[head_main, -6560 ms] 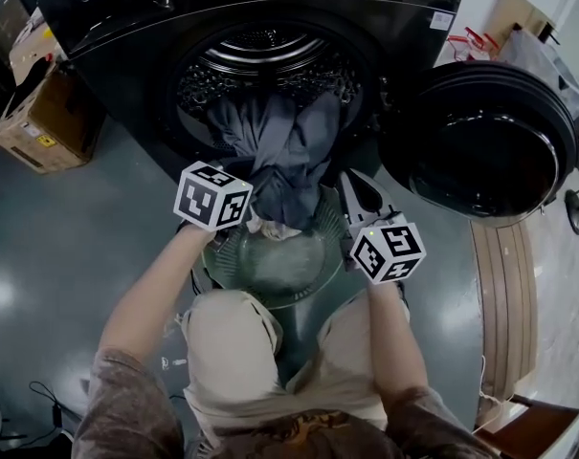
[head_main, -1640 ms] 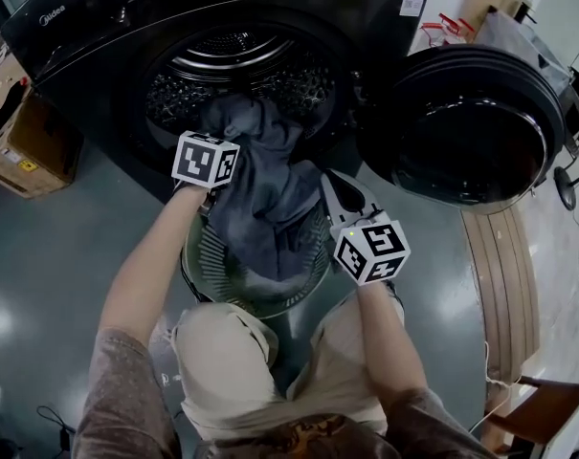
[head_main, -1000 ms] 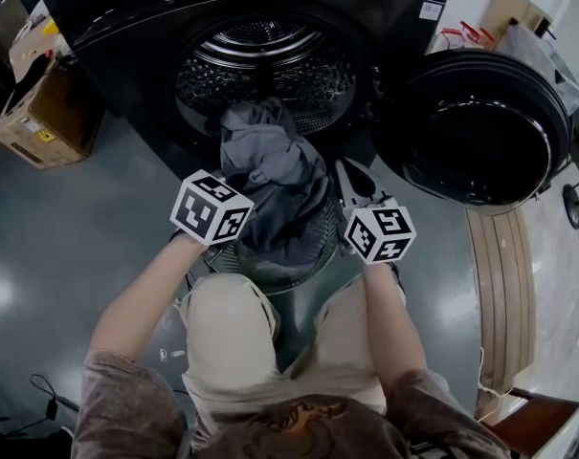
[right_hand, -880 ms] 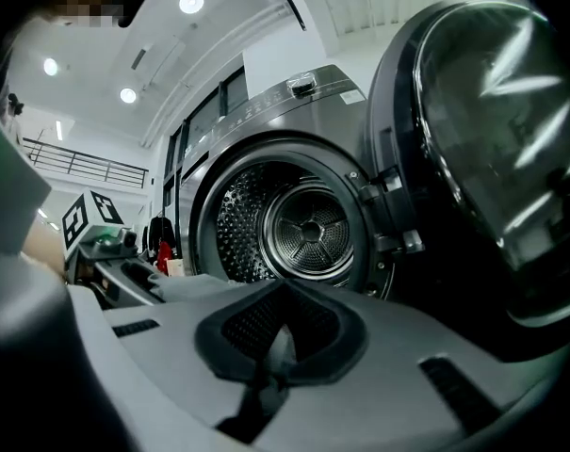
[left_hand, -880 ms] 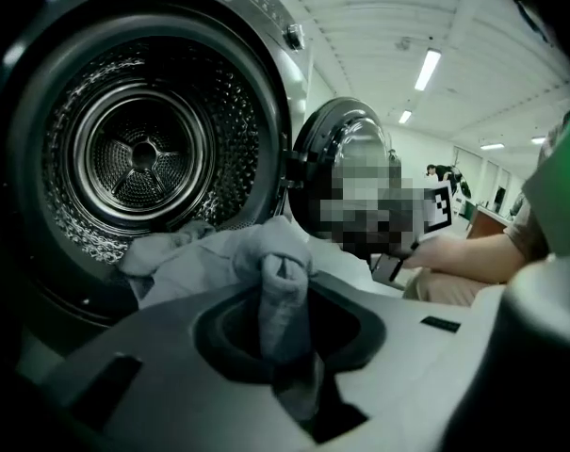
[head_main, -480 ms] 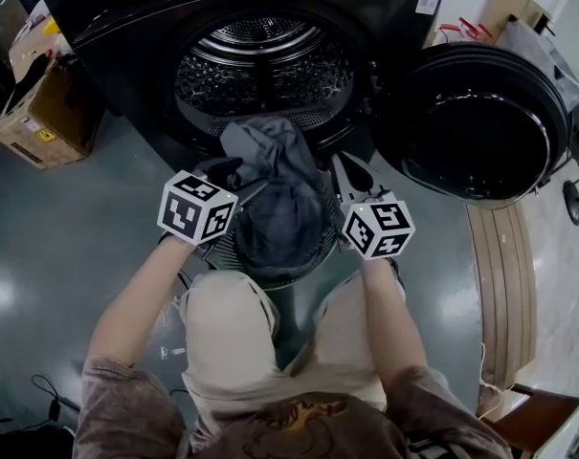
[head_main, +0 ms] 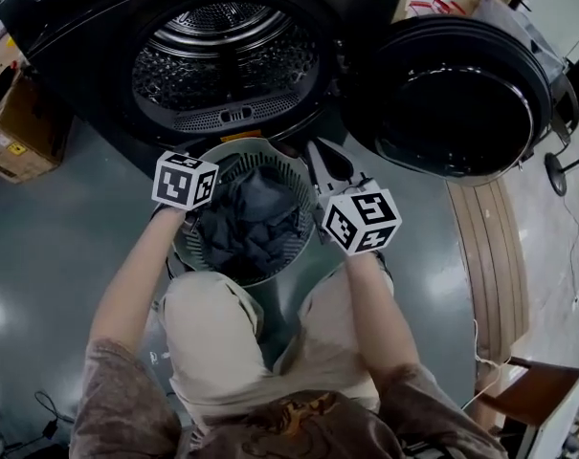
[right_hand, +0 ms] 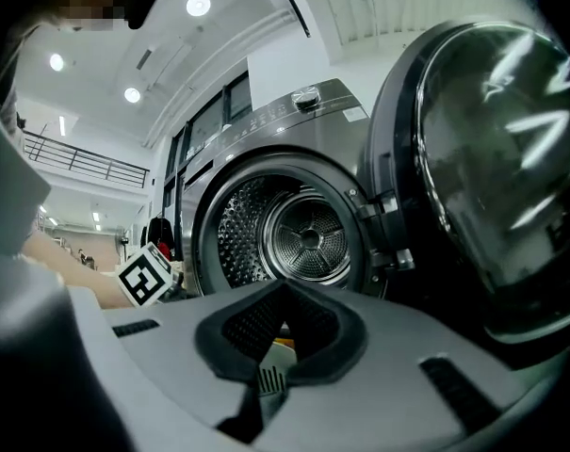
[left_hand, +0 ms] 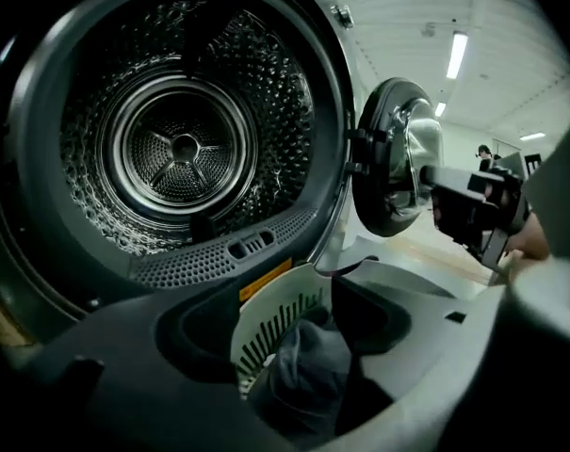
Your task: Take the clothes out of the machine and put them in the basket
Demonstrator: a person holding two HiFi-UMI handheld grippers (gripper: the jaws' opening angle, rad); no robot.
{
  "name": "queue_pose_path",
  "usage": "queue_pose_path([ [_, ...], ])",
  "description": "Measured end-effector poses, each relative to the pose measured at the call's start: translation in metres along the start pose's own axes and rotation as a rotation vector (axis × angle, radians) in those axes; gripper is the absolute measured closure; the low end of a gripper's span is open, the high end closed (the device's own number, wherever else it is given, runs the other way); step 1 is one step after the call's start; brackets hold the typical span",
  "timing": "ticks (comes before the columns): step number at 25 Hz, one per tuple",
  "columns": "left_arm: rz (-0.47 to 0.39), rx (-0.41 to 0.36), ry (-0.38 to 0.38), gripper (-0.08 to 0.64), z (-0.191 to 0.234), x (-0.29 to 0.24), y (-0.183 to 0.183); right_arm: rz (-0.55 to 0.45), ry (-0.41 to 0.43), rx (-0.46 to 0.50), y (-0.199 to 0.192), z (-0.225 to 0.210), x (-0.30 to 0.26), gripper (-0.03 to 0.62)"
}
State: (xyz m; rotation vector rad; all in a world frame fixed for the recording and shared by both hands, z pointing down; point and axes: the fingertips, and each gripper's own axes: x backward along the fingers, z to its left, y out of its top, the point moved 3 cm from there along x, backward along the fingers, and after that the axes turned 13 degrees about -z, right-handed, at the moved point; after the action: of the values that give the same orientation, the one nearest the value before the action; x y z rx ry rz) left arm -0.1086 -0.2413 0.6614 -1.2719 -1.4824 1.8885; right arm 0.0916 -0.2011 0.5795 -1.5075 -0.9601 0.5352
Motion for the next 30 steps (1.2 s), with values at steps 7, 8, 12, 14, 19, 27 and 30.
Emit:
queue_pose_path([
  [7,-0.021,0.038,-0.035,0.249,-0.004,-0.014,-0.010,0.027,0.006,0.025,-0.005,-0.001,0.001,0.595],
  [8,-0.020,0.036,-0.051,0.249,-0.006,-0.015,-0.011,0.037,-0.001,0.024,-0.006,-0.001,0.001,0.595],
  [12,-0.010,0.040,-0.119,0.247,-0.011,-0.015,-0.007,0.092,-0.037,-0.055,-0.009,0.005,-0.003,0.595],
  [14,-0.004,0.073,-0.158,0.245,-0.013,-0.011,0.004,0.131,-0.044,-0.071,-0.002,0.009,-0.004,0.595],
  [19,0.032,0.115,-0.220,0.238,-0.023,0.015,0.048,0.230,-0.042,-0.088,0.043,0.028,-0.011,0.595],
  [27,0.060,0.137,-0.274,0.227,-0.041,0.105,0.171,0.354,0.027,-0.082,0.167,0.090,-0.037,0.595],
  [30,0.054,0.173,-0.278,0.224,-0.042,0.151,0.231,0.384,0.046,-0.094,0.226,0.113,-0.041,0.595],
])
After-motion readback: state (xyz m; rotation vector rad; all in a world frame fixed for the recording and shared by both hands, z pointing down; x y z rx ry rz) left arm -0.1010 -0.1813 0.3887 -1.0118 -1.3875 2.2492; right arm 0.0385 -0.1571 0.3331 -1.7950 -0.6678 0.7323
